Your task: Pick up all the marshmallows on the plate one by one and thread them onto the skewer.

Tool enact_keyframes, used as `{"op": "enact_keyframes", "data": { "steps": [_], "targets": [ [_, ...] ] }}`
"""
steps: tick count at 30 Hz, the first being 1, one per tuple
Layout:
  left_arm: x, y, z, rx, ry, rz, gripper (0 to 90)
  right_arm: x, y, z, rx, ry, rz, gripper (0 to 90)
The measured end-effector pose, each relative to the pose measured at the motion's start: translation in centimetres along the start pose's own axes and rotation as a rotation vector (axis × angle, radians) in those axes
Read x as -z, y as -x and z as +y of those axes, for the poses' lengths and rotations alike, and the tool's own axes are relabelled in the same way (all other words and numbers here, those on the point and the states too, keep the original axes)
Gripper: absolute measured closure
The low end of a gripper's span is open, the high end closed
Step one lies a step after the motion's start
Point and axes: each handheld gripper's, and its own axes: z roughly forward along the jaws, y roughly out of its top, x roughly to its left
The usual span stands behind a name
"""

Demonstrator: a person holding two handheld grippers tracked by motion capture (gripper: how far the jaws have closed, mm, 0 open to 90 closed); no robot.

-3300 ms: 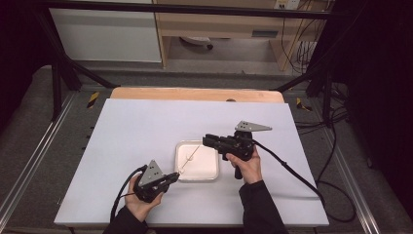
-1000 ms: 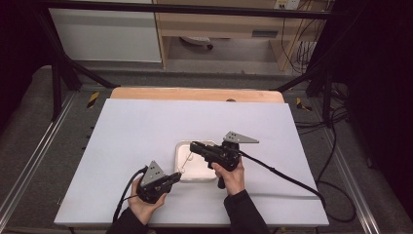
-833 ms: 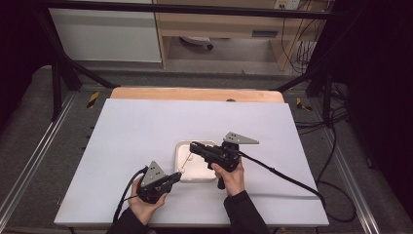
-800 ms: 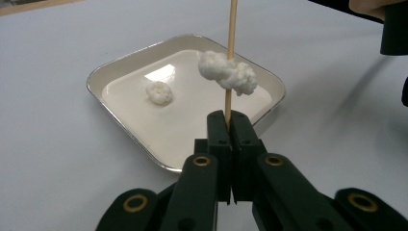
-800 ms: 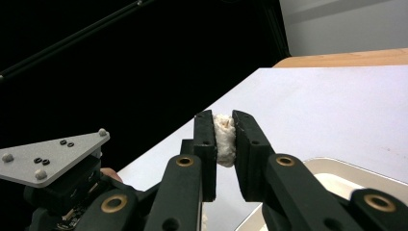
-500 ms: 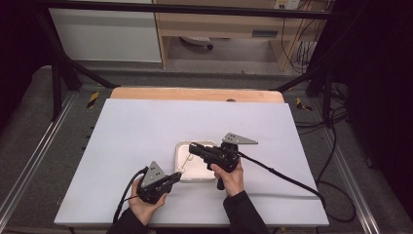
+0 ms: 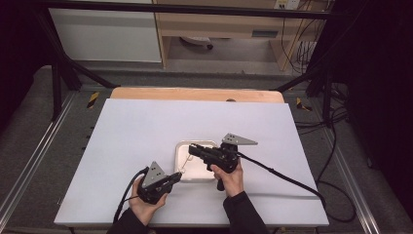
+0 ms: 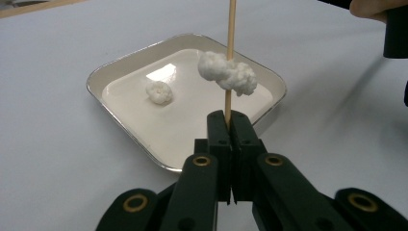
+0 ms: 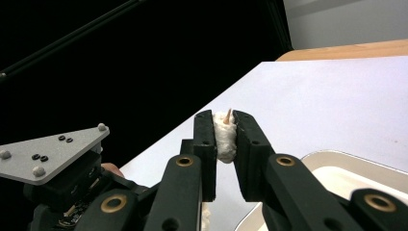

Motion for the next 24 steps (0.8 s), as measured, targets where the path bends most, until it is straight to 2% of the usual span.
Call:
{"op": "enact_keyframes", "data": {
  "steps": [11,12,13,14,15,16,17,20,24],
  "targets": [
    [0.0,0.0,0.0,-0.003,-0.003,0.000,89.0,-0.1,-0.1,-0.4,0.001,0.001,0.002,81.1],
    [0.1,0.0,0.0,0.001,0.011,-0.005,89.0,-0.1,-0.1,-0.5,0.002,0.000,0.004,81.0],
    [0.3,0.0,0.3,0.011,0.052,-0.020,89.0,-0.2,-0.1,-0.6,-0.005,-0.016,0.008,80.8],
    [0.6,0.1,0.8,0.009,0.062,-0.014,89.1,-0.5,0.0,-1.0,-0.013,-0.068,0.017,80.7],
    [0.6,0.2,1.1,-0.008,0.059,0.008,89.1,-1.0,0.1,-1.8,-0.029,-0.091,0.031,80.4],
    [0.4,0.2,0.9,-0.017,0.061,0.018,89.1,-1.2,0.1,-2.4,-0.041,-0.077,0.044,80.5],
    [0.2,0.1,0.6,0.002,0.059,0.005,89.1,-1.3,0.0,-2.4,-0.026,-0.069,0.032,80.5],
    [0.0,-0.2,0.5,0.014,0.040,-0.005,89.1,-1.5,0.2,-2.6,-0.025,-0.098,0.020,80.4],
    [0.0,-0.2,0.5,0.011,0.041,-0.004,89.0,-1.5,0.2,-2.5,-0.036,-0.102,0.019,78.4]
  ]
}}
